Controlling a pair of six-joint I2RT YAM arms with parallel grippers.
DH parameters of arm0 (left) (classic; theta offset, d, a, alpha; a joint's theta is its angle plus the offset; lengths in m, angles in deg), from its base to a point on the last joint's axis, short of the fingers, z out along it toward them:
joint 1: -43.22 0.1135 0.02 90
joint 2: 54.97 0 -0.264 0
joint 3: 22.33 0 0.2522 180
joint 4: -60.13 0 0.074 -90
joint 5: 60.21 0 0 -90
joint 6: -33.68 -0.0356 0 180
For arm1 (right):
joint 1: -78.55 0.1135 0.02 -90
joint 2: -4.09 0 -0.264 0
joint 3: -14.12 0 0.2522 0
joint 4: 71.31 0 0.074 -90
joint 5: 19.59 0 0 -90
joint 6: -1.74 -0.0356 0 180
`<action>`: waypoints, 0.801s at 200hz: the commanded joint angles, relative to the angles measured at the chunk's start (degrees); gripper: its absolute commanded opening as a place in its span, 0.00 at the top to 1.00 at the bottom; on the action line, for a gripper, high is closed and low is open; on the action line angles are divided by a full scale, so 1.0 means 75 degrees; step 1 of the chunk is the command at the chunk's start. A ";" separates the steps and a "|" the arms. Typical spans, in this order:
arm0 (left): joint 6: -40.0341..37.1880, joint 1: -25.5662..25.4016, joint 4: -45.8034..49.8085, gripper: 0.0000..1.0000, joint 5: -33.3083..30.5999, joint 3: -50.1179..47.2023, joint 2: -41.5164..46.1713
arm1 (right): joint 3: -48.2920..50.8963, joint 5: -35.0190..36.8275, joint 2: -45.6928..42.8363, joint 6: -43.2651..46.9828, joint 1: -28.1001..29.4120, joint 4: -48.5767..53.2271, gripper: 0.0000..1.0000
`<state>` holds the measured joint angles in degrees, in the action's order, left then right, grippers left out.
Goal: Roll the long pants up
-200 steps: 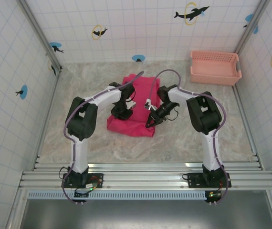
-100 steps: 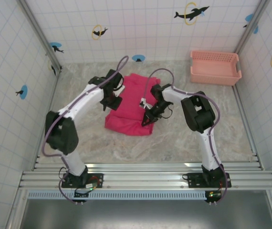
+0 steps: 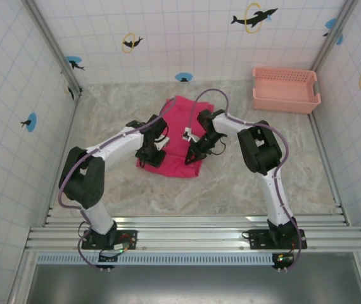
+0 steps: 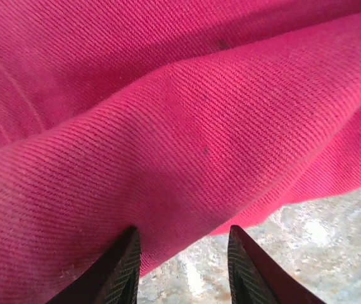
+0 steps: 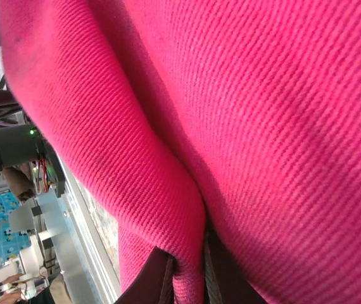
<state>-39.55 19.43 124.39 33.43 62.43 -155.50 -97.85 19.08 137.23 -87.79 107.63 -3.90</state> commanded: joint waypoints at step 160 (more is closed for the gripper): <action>-0.0182 0.0016 0.0259 0.59 -0.0638 0.1861 -0.2621 | 0.2177 0.5016 -0.3786 0.2228 0.1209 -0.1327 0.03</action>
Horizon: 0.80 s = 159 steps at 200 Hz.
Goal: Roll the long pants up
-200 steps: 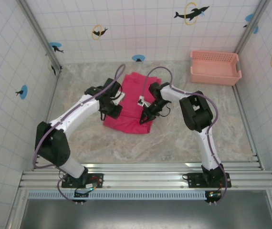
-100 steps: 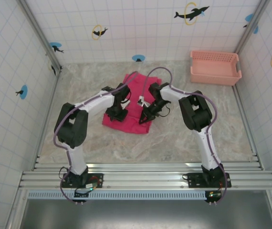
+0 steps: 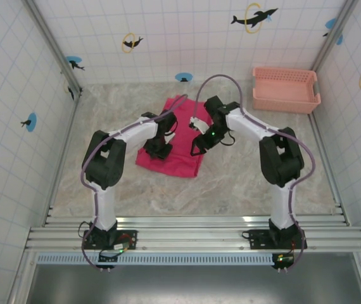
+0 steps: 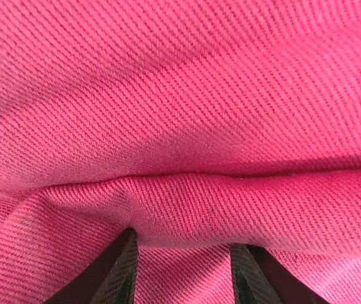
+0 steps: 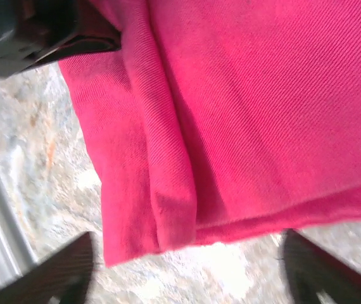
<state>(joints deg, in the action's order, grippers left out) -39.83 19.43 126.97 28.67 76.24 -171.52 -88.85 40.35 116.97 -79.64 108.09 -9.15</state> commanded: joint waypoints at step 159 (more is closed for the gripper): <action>-0.0762 0.0019 0.0302 0.59 0.0279 0.0328 -0.0686 | 0.2619 0.6221 -0.0003 0.3442 0.3861 -0.4246 0.03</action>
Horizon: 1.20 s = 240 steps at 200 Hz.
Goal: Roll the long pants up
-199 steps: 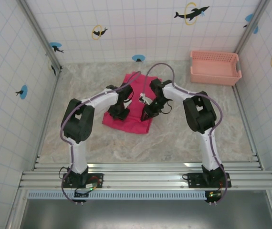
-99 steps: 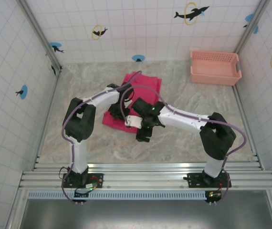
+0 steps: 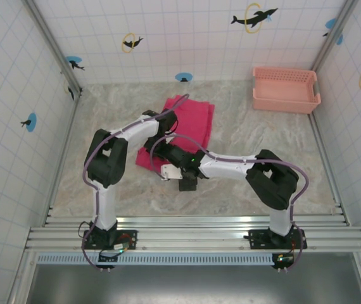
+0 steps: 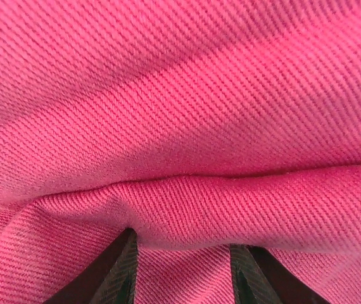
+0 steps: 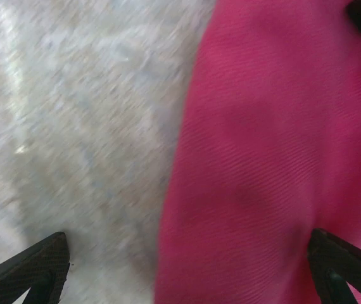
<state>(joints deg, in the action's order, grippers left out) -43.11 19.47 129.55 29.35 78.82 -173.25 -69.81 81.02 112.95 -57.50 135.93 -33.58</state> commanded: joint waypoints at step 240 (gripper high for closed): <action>-0.1218 0.1115 0.1180 0.35 0.0201 0.0456 0.1989 | -0.2389 -0.8886 0.0808 -0.1084 -0.1497 0.4235 0.85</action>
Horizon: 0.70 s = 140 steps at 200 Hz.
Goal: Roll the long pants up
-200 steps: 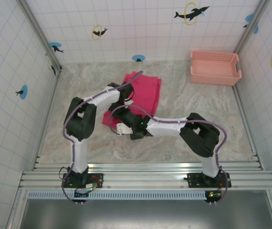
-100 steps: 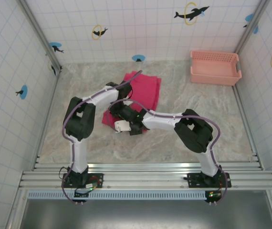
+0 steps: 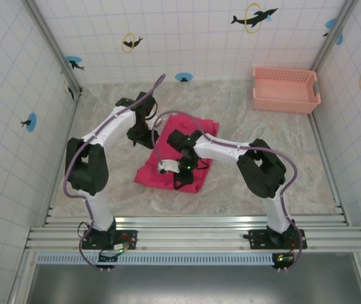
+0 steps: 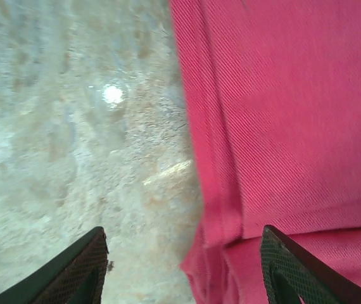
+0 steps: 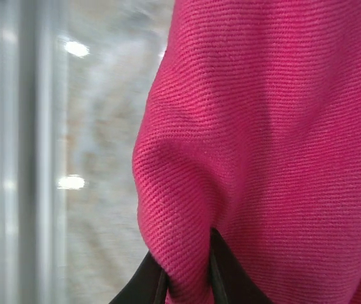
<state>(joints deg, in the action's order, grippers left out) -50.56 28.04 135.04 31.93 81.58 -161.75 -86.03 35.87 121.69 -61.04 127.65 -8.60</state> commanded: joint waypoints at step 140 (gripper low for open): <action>-0.0185 -0.0184 0.0573 0.39 0.0174 -0.0785 0.1399 | -0.0264 -0.5028 0.1014 -0.0679 -0.2169 0.1717 0.84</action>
<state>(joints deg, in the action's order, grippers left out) -50.59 27.54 136.68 32.95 75.85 -153.34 -88.23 -0.02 126.22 -68.03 112.02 1.71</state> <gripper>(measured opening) 0.614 0.162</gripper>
